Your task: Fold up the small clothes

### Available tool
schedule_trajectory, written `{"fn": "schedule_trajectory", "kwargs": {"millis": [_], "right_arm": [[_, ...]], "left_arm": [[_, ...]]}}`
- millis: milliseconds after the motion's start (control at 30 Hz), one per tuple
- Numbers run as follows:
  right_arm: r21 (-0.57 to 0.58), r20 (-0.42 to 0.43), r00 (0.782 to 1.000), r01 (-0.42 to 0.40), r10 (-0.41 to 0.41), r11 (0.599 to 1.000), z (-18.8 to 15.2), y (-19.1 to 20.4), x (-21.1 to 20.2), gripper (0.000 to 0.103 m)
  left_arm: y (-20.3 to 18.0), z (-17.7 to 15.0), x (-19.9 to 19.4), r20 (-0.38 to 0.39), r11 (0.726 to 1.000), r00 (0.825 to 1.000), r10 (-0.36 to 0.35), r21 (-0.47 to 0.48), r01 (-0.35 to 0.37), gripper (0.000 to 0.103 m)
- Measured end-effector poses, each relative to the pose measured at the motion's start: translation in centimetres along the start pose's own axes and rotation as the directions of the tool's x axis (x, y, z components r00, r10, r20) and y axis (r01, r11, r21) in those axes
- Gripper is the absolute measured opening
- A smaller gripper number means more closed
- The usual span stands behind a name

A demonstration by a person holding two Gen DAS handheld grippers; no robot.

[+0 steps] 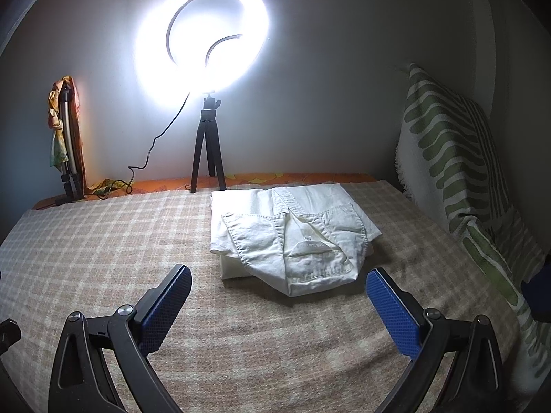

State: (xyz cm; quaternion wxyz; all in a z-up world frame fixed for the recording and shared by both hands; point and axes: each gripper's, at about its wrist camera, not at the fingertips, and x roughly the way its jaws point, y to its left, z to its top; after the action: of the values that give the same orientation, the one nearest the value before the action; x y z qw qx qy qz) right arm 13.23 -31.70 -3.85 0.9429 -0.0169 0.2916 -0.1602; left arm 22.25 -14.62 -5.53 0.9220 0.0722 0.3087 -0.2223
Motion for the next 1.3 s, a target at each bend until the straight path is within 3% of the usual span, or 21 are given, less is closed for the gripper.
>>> {"fn": "schedule_trajectory", "kwargs": {"millis": [1300], "right_arm": [[0.008, -0.008, 1.000, 0.002, -0.002, 1.000, -0.05, 0.05, 0.05, 0.103]], "left_arm": [[-0.19, 0.12, -0.52, 0.006, 1.000, 1.000, -0.006, 0.005, 0.006, 0.102]]}}
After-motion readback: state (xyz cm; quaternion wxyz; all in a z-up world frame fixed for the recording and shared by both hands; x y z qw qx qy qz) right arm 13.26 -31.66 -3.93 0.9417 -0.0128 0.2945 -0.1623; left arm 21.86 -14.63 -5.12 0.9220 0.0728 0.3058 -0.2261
